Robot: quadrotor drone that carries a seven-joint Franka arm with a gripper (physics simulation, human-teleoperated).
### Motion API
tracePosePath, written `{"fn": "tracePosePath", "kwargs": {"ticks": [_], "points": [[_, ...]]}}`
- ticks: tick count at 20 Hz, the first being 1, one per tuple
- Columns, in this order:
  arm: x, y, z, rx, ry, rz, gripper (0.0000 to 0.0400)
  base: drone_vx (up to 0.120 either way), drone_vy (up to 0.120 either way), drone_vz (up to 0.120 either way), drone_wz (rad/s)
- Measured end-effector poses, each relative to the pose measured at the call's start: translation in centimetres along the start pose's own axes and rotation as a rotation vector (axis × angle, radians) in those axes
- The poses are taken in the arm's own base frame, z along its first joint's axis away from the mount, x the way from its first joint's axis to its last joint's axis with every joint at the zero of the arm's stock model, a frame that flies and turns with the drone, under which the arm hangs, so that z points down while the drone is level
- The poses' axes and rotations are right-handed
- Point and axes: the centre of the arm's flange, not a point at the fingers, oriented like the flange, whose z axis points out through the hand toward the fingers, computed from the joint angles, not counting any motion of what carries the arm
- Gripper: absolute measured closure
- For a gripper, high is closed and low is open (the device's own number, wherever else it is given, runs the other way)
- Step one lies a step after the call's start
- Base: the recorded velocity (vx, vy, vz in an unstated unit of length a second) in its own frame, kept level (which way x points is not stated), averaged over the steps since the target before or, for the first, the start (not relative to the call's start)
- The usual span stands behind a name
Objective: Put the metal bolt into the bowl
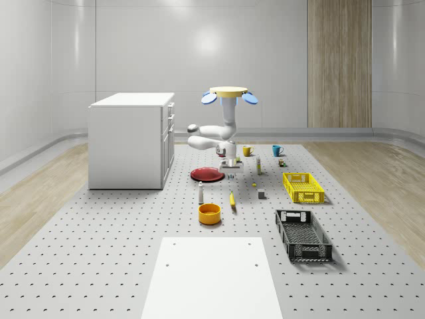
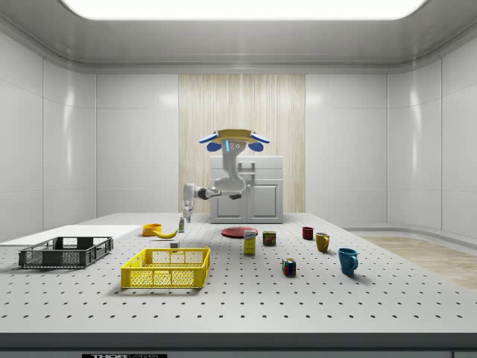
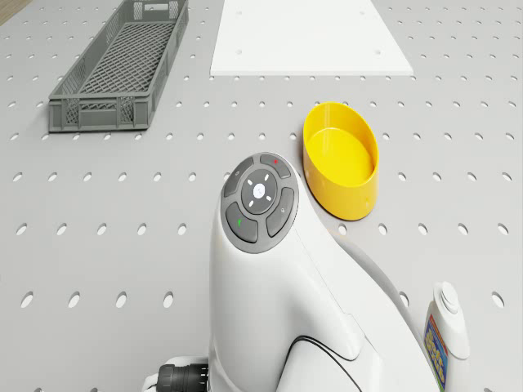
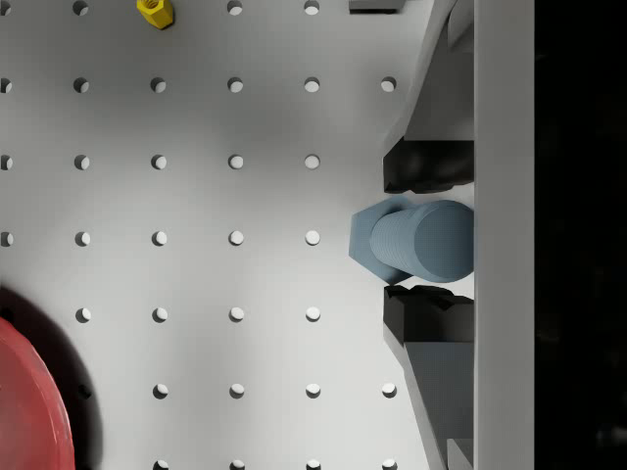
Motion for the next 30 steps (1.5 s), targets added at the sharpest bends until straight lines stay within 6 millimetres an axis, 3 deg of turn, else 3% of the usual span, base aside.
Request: {"fn": "tracePosePath", "kwargs": {"ticks": [18,23,30], "points": [[0.00,0.00,0.00,0.000,0.000,0.000,0.0262,0.120,-0.080,0.000,0.000],[0.00,0.00,0.00,0.000,0.000,0.000,0.0262,0.120,-0.008,0.000,0.000],[0.00,0.00,0.00,0.000,0.000,0.000,0.0262,0.120,-0.114,0.000,0.000]]}}
